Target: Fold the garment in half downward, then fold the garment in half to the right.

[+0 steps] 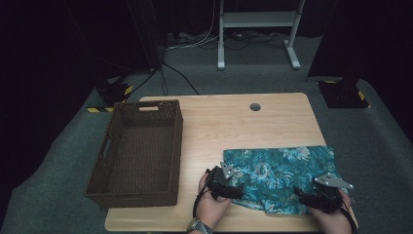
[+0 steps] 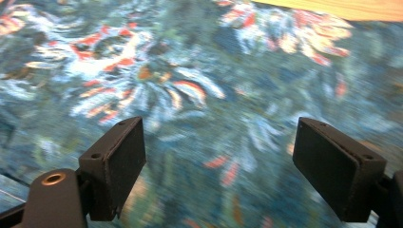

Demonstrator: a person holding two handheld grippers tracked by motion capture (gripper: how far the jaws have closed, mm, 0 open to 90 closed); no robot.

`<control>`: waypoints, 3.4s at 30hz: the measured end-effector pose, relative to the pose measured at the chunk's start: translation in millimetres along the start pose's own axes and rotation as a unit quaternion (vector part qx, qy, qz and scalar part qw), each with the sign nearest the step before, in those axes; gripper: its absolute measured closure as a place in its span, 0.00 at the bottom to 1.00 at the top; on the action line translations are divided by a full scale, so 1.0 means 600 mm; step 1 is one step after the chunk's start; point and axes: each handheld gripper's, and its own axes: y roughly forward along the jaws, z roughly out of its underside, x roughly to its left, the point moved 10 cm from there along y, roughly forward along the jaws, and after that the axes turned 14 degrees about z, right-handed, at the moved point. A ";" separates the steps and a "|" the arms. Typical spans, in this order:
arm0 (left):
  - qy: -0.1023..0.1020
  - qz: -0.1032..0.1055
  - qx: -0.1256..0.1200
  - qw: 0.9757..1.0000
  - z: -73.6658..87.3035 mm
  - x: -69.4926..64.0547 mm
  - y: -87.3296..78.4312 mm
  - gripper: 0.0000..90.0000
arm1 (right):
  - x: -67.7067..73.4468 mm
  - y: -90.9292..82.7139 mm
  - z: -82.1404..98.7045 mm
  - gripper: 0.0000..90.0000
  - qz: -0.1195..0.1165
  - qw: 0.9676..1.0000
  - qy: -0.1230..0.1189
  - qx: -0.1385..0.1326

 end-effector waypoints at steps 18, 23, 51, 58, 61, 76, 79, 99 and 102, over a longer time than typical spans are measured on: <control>-0.012 -0.028 0.018 0.999 0.068 0.052 -0.036 0.02 | 0.120 0.026 0.000 0.19 -0.064 0.997 -0.048 0.020; -0.021 -0.022 0.011 0.999 0.068 0.053 -0.032 0.00 | 0.121 0.028 0.005 0.18 -0.064 0.997 -0.048 0.018; -0.036 0.021 -0.024 0.999 0.028 0.040 -0.040 0.02 | 0.122 0.030 0.008 0.15 -0.056 0.996 -0.066 0.009; -0.029 0.022 -0.017 0.999 0.008 0.048 -0.036 0.05 | 0.122 0.029 0.009 0.15 -0.060 0.996 -0.069 0.011; -0.022 0.023 -0.024 0.999 -0.005 0.054 -0.035 0.13 | 0.122 0.028 0.009 0.15 -0.062 0.996 -0.069 0.011; -0.030 0.007 -0.039 0.999 -0.059 0.086 -0.012 0.22 | 0.122 0.026 0.011 0.14 -0.066 0.995 -0.071 0.013; -0.033 0.008 -0.036 0.999 -0.071 0.097 -0.003 0.27 | 0.122 0.025 0.012 0.14 -0.068 0.995 -0.071 0.010; -0.065 -0.015 -0.037 0.997 -0.076 0.138 0.039 0.55 | 0.122 0.026 0.011 0.14 -0.068 0.995 -0.072 0.012; -0.072 -0.006 -0.036 0.997 -0.070 0.134 0.047 0.54 | 0.123 0.026 0.011 0.13 -0.068 0.995 -0.072 0.011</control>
